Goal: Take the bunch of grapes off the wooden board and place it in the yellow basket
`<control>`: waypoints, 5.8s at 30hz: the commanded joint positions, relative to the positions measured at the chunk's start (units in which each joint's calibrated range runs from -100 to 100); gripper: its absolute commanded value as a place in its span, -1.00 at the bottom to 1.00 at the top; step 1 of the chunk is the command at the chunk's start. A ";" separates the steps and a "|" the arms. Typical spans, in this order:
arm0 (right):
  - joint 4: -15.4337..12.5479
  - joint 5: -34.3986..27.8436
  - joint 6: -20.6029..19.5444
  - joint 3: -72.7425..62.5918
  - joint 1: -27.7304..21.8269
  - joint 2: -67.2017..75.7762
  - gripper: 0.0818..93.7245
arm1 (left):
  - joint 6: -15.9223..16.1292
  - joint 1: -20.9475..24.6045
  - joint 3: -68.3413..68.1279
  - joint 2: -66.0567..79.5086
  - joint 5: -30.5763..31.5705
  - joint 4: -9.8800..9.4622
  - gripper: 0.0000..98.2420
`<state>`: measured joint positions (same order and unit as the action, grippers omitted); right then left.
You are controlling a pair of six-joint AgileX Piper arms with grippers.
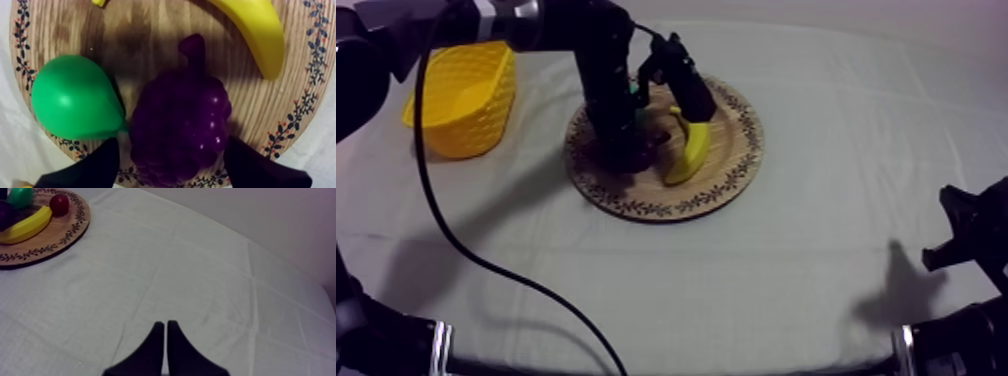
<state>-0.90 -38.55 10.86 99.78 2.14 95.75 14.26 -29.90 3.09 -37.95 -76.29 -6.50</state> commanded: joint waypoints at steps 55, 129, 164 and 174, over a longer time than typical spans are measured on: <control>-0.01 0.01 0.01 0.00 0.01 0.00 -0.99 | -3.43 0.83 -3.16 25.76 -7.00 0.54 -0.04; -0.01 0.01 0.01 0.00 0.01 0.00 -0.99 | -15.90 31.19 7.56 5.39 -17.07 7.41 0.71; -0.01 0.01 0.01 0.00 0.01 0.00 -0.99 | -13.93 28.43 -61.23 79.37 20.06 6.91 -0.14; -0.01 0.01 0.01 0.00 0.01 0.00 -0.99 | -15.29 28.49 -78.94 102.54 27.32 6.33 -0.88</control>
<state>-0.90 -38.55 10.87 99.78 2.14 95.75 -0.50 -1.37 -71.70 56.82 -49.29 0.00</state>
